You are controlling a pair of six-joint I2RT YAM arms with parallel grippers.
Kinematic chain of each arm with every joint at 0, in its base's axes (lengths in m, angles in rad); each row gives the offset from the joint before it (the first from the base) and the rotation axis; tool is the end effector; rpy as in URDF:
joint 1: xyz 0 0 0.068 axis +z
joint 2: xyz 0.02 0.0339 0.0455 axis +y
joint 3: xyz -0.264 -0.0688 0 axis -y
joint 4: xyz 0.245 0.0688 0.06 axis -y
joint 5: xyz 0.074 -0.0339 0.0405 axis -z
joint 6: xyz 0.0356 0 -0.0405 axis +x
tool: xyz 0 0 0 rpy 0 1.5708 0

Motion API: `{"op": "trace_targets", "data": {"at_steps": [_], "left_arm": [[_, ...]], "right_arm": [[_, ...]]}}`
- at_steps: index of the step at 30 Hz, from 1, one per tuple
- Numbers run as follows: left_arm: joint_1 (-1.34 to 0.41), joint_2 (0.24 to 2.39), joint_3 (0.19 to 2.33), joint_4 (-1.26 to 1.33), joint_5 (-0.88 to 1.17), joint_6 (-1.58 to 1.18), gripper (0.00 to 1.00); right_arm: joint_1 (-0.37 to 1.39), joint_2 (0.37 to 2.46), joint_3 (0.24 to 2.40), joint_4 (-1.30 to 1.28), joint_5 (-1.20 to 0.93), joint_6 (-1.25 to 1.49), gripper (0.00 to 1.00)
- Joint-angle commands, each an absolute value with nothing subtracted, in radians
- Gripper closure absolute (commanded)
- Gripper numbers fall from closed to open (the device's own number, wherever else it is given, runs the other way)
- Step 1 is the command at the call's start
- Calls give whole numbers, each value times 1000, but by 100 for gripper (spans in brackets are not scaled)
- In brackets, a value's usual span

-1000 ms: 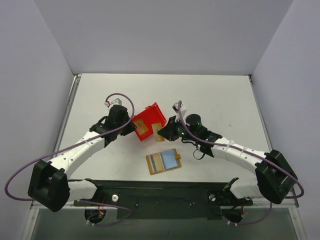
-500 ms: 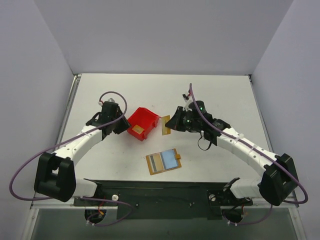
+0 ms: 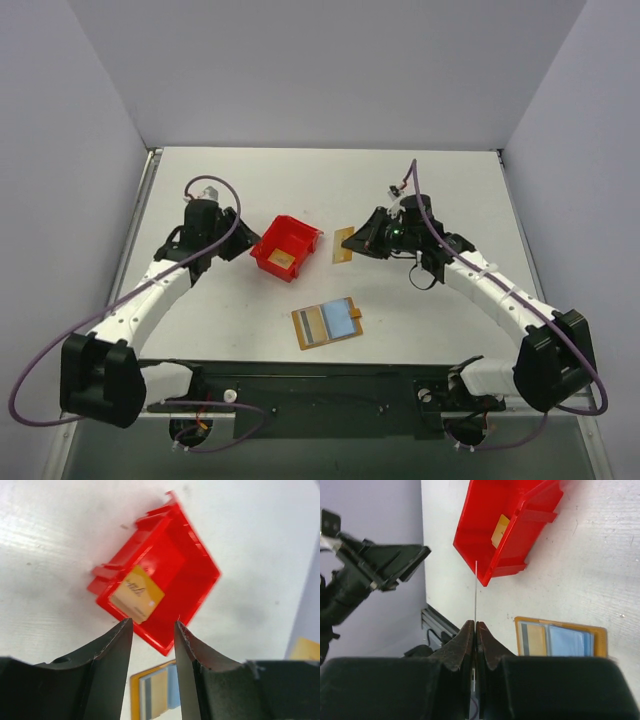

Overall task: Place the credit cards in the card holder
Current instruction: Place the storage box at the center of the board, then turn over the card slot in the card holder.

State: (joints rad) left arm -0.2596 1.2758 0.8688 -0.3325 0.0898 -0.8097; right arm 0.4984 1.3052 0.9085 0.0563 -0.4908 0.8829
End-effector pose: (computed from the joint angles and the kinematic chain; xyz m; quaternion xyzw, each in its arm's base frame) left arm 0.2629 -0.0731 0.2504 -0.2308 0.8845 -0.2409 0.3262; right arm 0.2548 0.1578 0.2937 0.0137 0.8044 0.5096 0.3051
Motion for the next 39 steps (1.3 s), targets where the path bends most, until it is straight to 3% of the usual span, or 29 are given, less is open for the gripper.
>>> {"op": "trace_targets", "data": {"at_steps": [1,7,14,22,27,33,35,37,38,39], "left_arm": [[-258,1105,858,-149,185,-805,51],[-290,1014,845,-22,287,-848,50],[-423,1022,842,51,265,-862,50],[-506,1049,795,116,255,-900,50],[-511,1048,785,138,272,-902,50],[-512,1051,756,132,282,-905,50],[-514,1046,749,118,281,-902,50],[-518,1037,749,86,269,-888,50],[-526,1034,750,72,246,-875,51],[-529,1031,752,39,235,-868,51]], "right_arm": [[428,1292,836,190,-629,1156,100],[399,1296,649,561,-617,1643,100],[411,1361,503,1041,-583,2126,100],[420,1381,482,1254,-609,2194,100],[425,1574,537,1663,-663,2258,100],[420,1620,607,1569,-932,1977,100],[411,1577,595,1398,-982,1790,100],[405,1493,626,1011,-1017,1454,100],[406,1418,652,554,-990,1310,100],[416,1389,748,286,-842,974,100]]}}
